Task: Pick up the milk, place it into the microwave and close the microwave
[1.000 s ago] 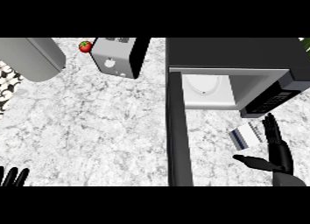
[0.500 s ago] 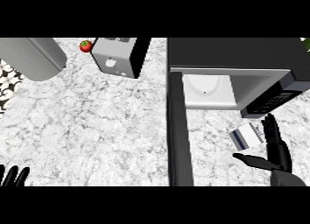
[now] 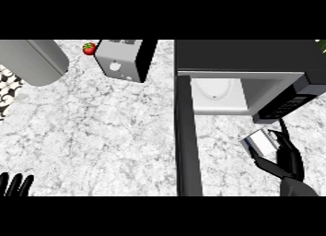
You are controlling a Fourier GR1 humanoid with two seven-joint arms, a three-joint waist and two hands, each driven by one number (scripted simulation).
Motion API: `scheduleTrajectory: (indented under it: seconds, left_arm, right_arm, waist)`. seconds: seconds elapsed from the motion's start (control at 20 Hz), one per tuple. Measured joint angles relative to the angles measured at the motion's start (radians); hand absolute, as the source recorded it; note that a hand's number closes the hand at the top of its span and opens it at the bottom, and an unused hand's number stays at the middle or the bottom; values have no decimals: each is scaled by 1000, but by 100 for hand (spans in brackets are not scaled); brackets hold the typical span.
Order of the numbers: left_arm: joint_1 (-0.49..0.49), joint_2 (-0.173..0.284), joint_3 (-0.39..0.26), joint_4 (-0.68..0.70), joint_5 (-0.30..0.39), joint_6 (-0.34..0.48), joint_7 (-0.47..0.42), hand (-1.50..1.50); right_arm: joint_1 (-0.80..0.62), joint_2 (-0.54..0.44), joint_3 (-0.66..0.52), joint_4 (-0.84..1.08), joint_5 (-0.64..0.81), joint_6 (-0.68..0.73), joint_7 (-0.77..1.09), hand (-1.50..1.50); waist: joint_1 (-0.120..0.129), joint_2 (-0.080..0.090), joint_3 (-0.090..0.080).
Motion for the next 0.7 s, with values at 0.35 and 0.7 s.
scheduleTrajectory:
  seconds: [0.35, 0.7]
  left_arm:
    - [22, 5, 16, -5, 11, -12, -13, -150]
    - [14, 0, 26, -2, 12, -9, -10, -150]
  right_arm:
    - [13, 35, 11, -46, -29, 52, 26, 150]
    - [48, 35, 60, -132, -42, 135, 85, 150]
  waist:
    - [-6, -2, 0]
    - [-18, -4, 1]
